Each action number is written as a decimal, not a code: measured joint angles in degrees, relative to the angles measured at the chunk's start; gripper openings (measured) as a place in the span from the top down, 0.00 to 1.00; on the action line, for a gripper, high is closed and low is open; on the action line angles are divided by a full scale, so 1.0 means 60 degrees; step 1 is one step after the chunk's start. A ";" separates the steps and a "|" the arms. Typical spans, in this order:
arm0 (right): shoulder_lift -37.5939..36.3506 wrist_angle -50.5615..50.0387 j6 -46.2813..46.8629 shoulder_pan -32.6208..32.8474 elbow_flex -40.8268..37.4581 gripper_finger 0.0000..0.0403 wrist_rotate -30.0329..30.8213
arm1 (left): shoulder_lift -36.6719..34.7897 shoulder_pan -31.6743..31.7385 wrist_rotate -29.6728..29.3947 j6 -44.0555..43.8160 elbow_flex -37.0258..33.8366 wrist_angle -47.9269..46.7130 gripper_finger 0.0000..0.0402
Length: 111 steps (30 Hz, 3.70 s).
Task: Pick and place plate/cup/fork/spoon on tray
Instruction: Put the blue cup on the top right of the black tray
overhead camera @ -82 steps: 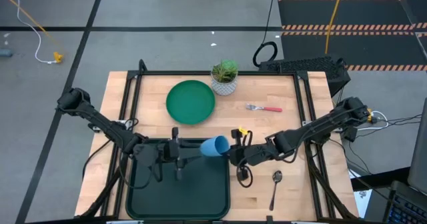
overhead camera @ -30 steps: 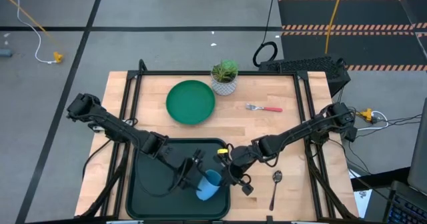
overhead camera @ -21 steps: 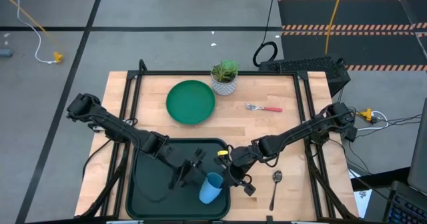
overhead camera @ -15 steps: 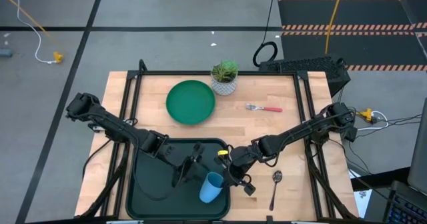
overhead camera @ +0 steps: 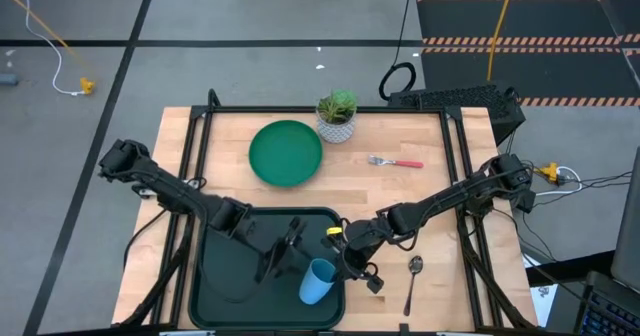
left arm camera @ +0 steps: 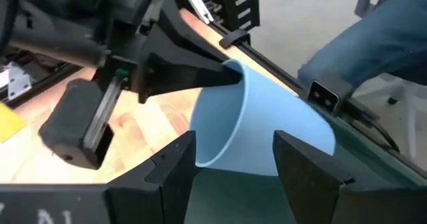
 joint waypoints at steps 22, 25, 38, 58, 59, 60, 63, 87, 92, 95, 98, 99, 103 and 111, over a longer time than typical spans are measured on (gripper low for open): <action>0.0000 -0.0259 -0.1478 0.0135 -0.0001 1.00 -0.0007 | 0.0124 0.0113 0.0565 0.0927 0.0000 -0.0504 0.50; 0.0062 -0.0207 -0.1658 0.0138 -0.0001 1.00 -0.0026 | 0.0504 0.0163 0.0676 0.1101 -0.0008 -0.0216 0.50; 0.0498 -0.0007 -0.2206 0.0272 -0.0001 1.00 -0.1016 | 0.1231 0.0241 0.2209 0.1259 -0.0007 0.1307 0.50; 0.0339 -0.0576 -0.1413 0.0662 -0.0001 1.00 0.2446 | -0.0144 0.0603 0.2222 -0.2217 0.0000 0.0209 0.50; 0.0339 -0.0636 -0.1443 0.0693 -0.0001 1.00 0.2766 | -0.0180 0.0593 0.2204 -0.2393 0.0000 0.0143 0.50; 0.0339 -0.0635 -0.1474 0.0724 -0.0001 1.00 0.3013 | -0.0194 0.0565 0.2084 -0.2544 0.0000 0.0041 0.50; 0.0339 -0.0643 -0.1693 0.0803 -0.0001 1.00 0.3922 | -0.0204 0.0505 0.1528 -0.2991 -0.0007 -0.0162 0.50; 0.0324 -0.1004 -0.1686 0.1198 0.0002 1.00 0.8549 | -0.0541 -0.1482 -0.5847 -0.7336 -0.0029 -0.2796 0.50; 0.0251 -0.2221 -0.0376 0.1122 0.0559 1.00 0.7817 | -0.0499 -0.1969 -0.7050 -0.8624 -0.0160 -0.3352 0.50; 0.0248 -0.3126 0.0208 0.1046 0.1063 1.00 0.7752 | -0.0521 -0.2298 -0.7359 -0.8732 -0.0317 -0.3106 0.50; 0.0248 -0.3506 0.0414 0.0883 0.1394 1.00 0.7674 | -0.0510 -0.2440 -0.7552 -0.8797 -0.0450 -0.2946 0.50; 0.0248 -0.3557 0.0478 0.0813 0.1514 1.00 0.7475 | -0.0510 -0.2445 -0.7609 -0.8861 -0.0487 -0.2826 0.50; 0.0244 -0.3718 0.0727 0.0519 0.1925 1.00 0.6704 | -0.0514 -0.2460 -0.7712 -0.8882 -0.0853 -0.2484 0.50; 0.0226 -0.4043 0.0823 0.0216 0.2274 1.00 0.6506 | -0.0510 -0.2666 -0.7755 -0.9219 -0.1837 -0.1211 0.50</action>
